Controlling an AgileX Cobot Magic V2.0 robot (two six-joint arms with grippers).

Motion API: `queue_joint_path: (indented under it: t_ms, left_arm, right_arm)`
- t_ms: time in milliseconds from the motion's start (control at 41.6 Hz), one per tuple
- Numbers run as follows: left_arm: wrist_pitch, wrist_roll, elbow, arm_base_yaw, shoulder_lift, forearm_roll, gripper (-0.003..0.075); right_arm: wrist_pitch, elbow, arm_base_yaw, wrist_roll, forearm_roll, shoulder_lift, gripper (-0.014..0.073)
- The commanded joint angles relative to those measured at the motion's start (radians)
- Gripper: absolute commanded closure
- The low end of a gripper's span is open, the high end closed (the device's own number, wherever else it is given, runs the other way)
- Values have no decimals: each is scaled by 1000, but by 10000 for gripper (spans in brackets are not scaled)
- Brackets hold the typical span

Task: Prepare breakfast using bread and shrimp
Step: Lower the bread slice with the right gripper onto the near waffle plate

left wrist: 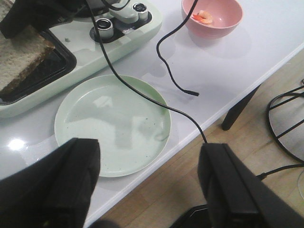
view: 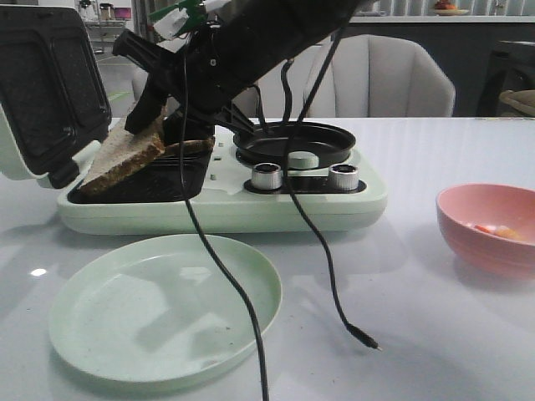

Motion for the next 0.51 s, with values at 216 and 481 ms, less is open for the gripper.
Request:
queue_joint_path:
  t_ms: [216, 481]
  left_arm:
    - [-70, 2, -29, -6, 2, -13, 223]
    - [-68, 2, -29, -6, 2, -6, 223]
  right_arm:
    - [148, -40, -79, -12, -76, -115, 57]
    - [220, -22, -88, 28, -379, -295, 57]
